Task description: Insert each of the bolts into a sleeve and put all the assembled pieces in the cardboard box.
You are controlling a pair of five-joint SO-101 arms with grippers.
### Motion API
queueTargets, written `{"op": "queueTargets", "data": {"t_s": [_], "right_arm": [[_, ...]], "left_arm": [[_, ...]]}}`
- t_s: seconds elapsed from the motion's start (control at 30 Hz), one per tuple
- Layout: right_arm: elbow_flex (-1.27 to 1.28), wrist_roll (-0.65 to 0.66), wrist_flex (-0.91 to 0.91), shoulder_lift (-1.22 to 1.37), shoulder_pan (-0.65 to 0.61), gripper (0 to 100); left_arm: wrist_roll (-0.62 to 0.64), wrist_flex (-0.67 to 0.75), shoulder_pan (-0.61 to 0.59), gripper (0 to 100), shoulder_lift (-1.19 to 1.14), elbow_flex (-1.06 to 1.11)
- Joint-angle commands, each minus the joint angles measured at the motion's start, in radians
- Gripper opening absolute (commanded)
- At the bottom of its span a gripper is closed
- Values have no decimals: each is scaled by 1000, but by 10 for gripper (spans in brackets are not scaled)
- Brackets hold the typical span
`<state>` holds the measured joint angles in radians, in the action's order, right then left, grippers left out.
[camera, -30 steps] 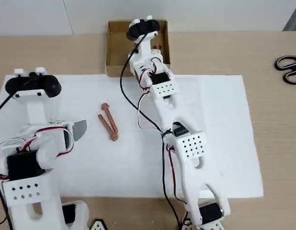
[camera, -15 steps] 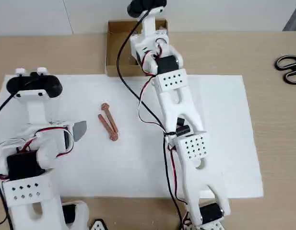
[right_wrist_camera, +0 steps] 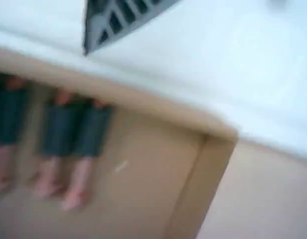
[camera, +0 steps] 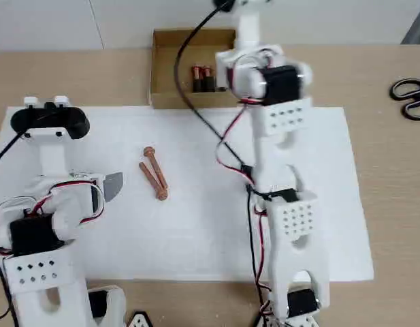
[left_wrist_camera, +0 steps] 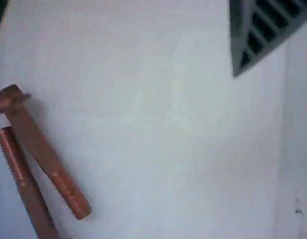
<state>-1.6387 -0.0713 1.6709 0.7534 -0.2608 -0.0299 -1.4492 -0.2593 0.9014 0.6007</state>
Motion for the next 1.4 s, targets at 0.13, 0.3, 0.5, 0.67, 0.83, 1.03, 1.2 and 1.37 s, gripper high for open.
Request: {"op": "queueTargets", "data": {"t_s": [0.13, 0.3, 0.5, 0.67, 0.83, 1.03, 1.2, 1.37], "right_arm": [[-26, -6, 21, -206, 28, 288], [261, 64, 25, -315, 24, 288], [792, 68, 19, -654, -15, 288], [1191, 63, -5, -952, -61, 288], [1562, 64, -25, -1122, -58, 288], [1896, 115, -99, -1187, -56, 288], [1952, 382, -219, -1187, 5, 288], [1979, 615, -234, -1184, 5, 289]], "left_arm": [[-2, -5, -3, 295, 11, -10], [-2, -5, -3, 295, 11, -4], [-3, -5, -3, 295, 11, -4], [-2, -5, -3, 295, 11, 2], [-2, 2, 0, 295, 11, 27], [-2, 17, -3, 295, 11, 27], [0, 17, -3, 295, 11, 28], [0, 14, -2, 295, 11, 28]]}}
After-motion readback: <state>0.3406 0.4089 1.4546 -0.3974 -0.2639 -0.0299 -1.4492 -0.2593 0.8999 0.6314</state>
